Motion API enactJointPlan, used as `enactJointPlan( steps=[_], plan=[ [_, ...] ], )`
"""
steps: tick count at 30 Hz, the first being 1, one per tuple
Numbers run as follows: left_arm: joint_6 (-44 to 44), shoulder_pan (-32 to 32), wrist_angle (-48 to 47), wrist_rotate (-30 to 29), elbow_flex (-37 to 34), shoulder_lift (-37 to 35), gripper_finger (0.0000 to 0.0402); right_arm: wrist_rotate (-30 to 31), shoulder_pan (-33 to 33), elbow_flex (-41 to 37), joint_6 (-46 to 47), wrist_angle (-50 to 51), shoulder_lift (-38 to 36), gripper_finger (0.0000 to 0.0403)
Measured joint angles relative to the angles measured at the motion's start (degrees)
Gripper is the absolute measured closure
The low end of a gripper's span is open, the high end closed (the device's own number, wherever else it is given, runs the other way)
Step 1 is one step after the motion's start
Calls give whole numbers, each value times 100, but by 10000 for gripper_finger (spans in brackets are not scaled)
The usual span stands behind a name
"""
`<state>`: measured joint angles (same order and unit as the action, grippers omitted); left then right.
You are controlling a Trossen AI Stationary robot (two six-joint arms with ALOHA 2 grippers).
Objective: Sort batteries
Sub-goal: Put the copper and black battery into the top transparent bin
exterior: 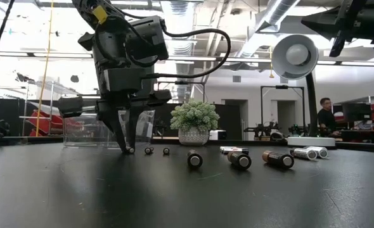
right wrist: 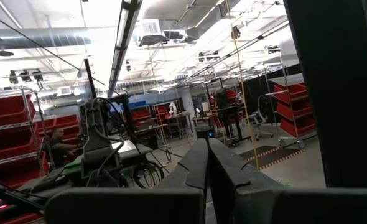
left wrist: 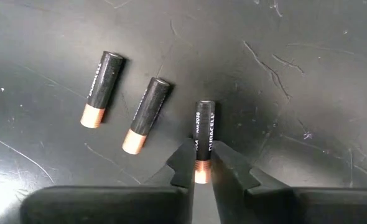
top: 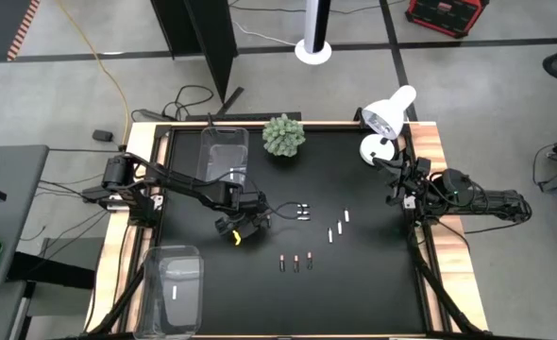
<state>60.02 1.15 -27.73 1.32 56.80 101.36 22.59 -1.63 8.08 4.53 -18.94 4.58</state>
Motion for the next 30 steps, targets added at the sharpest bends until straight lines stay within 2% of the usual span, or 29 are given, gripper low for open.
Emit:
enactJointPlan(
  steps=[10,30],
  plan=[
    [-418,2,15,8,0,0,380,0,2,0,-1,0,0,372],
    [-689,13,-134,49,242,20,385,1,0,0,-2,0,1,372]
  ],
)
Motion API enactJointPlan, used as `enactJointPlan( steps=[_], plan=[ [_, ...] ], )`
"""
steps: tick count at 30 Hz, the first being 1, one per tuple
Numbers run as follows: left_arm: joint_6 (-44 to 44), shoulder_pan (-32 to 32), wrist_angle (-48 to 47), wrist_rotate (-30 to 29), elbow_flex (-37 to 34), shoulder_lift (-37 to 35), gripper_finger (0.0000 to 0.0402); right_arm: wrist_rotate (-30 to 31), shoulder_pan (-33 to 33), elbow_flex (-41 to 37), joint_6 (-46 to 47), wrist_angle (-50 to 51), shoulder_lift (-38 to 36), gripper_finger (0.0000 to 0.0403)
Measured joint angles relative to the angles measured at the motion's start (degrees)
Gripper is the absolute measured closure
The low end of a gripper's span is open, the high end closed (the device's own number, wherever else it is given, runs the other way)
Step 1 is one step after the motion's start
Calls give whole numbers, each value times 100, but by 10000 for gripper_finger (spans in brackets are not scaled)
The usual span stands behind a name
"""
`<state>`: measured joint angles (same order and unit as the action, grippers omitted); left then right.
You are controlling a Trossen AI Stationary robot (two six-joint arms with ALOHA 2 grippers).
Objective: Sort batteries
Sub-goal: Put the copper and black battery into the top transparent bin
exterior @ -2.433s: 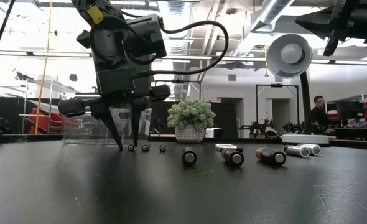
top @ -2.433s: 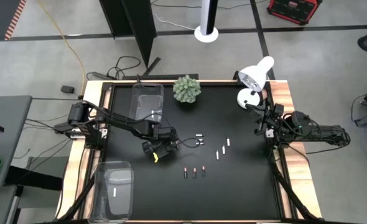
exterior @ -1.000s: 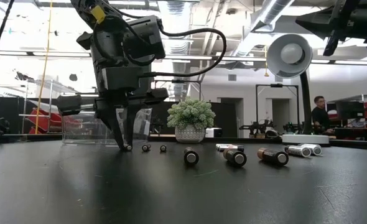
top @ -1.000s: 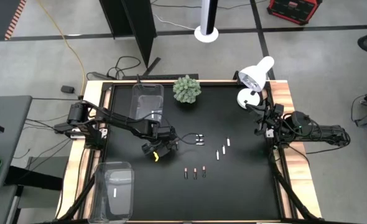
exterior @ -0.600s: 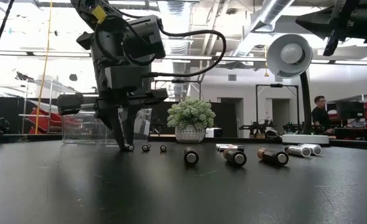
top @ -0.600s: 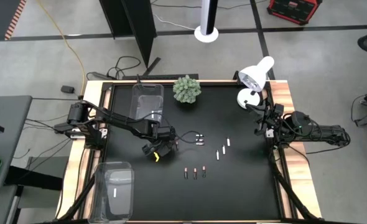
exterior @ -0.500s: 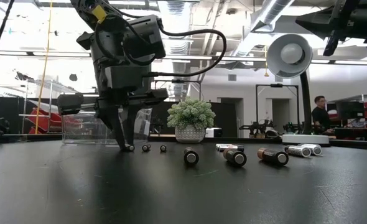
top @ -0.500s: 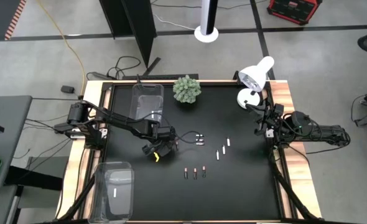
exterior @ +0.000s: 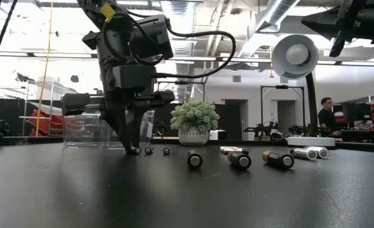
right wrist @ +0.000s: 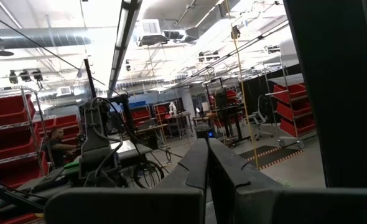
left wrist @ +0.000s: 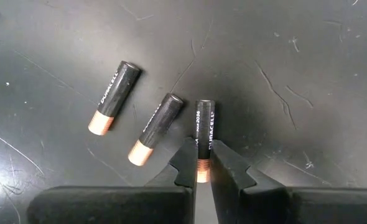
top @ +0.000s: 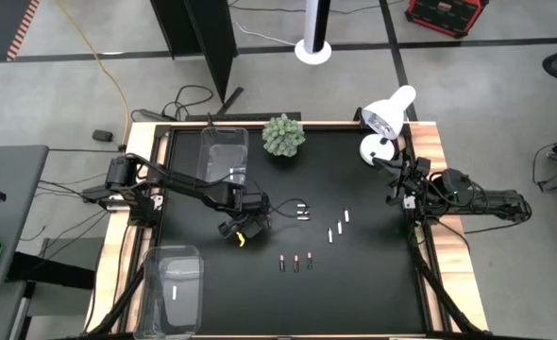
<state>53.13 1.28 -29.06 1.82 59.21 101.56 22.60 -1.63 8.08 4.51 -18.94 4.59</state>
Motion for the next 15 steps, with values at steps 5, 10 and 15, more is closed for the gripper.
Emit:
enactJointPlan(
  steps=[5,10,15],
  plan=[
    [-137,0,-129,-12,5,-7,385,0,1,0,-4,0,-1,372],
    [-221,9,-195,-37,24,-26,385,-1,0,0,-18,2,0,372],
    [-350,11,-568,-33,214,-17,385,0,0,0,-20,2,0,372]
  ],
)
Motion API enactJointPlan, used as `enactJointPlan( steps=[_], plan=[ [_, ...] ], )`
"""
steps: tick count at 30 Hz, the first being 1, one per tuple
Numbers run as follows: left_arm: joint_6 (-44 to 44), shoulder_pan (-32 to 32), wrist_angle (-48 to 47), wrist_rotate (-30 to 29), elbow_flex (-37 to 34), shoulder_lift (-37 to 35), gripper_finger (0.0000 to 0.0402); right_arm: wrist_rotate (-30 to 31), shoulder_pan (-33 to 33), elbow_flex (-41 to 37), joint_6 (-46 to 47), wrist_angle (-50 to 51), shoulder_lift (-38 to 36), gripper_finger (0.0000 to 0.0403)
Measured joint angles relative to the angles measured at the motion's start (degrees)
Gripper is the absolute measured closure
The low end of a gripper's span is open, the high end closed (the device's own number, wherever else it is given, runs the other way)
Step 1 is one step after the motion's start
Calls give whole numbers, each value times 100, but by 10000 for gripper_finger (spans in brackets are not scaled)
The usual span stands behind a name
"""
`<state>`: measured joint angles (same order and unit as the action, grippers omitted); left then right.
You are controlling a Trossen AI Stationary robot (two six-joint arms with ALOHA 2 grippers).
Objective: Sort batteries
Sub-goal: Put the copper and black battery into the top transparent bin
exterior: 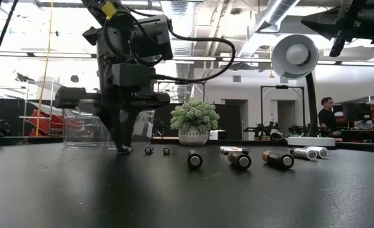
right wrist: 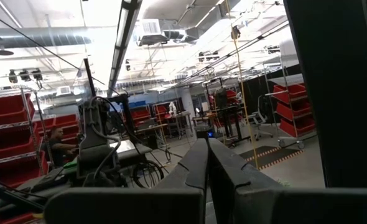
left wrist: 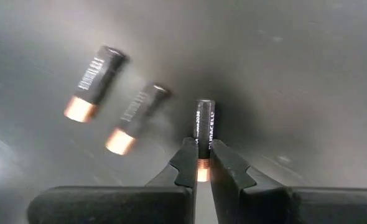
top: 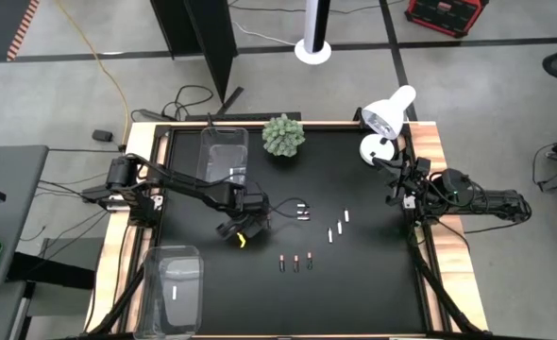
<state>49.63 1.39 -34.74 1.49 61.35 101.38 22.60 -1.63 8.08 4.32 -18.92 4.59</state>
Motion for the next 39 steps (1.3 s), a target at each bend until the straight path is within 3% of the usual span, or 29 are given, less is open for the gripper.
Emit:
enactJointPlan(
  steps=[23,39],
  plan=[
    [-539,-24,-685,-279,919,-17,386,1,2,0,-24,2,1,372],
    [-1629,-425,-934,-370,1575,-359,385,-1,2,-2,-24,9,1,372]
  ],
)
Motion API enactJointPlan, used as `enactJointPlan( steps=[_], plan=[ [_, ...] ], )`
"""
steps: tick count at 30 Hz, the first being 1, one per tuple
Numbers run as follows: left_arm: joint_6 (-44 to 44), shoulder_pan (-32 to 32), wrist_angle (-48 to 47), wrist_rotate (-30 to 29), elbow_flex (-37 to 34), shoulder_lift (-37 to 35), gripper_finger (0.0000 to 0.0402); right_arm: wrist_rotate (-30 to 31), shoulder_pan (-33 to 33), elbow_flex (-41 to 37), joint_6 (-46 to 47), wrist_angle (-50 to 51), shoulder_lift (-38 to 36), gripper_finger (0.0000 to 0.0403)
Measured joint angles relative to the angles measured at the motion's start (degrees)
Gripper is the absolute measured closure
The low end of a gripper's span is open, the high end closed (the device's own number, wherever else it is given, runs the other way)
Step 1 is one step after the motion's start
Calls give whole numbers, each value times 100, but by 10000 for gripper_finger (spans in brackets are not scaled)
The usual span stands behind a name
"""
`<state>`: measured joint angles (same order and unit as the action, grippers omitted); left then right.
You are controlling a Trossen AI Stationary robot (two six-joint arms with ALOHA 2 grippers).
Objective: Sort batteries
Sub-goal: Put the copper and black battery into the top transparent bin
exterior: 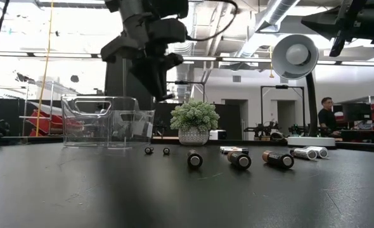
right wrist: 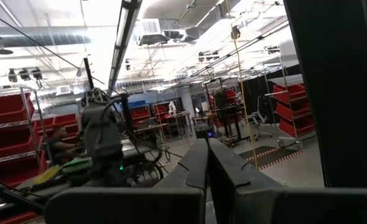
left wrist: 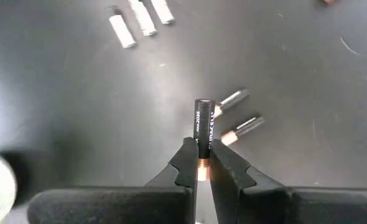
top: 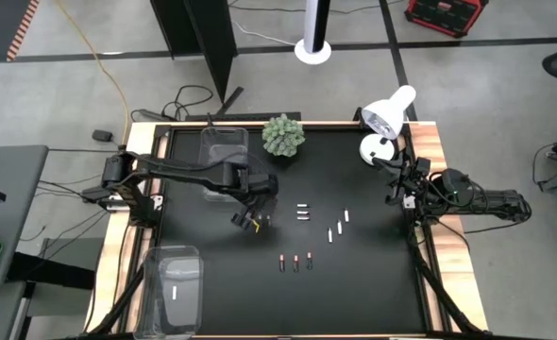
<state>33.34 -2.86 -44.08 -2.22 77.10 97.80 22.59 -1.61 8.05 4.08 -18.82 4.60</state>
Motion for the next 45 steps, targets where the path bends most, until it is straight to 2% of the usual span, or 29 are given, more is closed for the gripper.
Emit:
enactJointPlan(
  steps=[7,15,24,33,45],
  plan=[
    [-534,-365,-68,-229,0,-705,385,2,-4,0,0,15,-2,372],
    [-1295,-647,-840,-688,0,-1514,385,1,-4,0,-6,23,1,372],
    [-1755,-906,-1551,-907,-350,-1698,385,2,-4,0,-22,34,-2,372],
    [-1681,-1182,-991,-813,-1208,-1694,385,0,-4,0,-22,34,1,372],
    [-1360,-1571,-477,-87,-1669,-1692,385,1,-4,0,-20,30,-1,372]
  ],
)
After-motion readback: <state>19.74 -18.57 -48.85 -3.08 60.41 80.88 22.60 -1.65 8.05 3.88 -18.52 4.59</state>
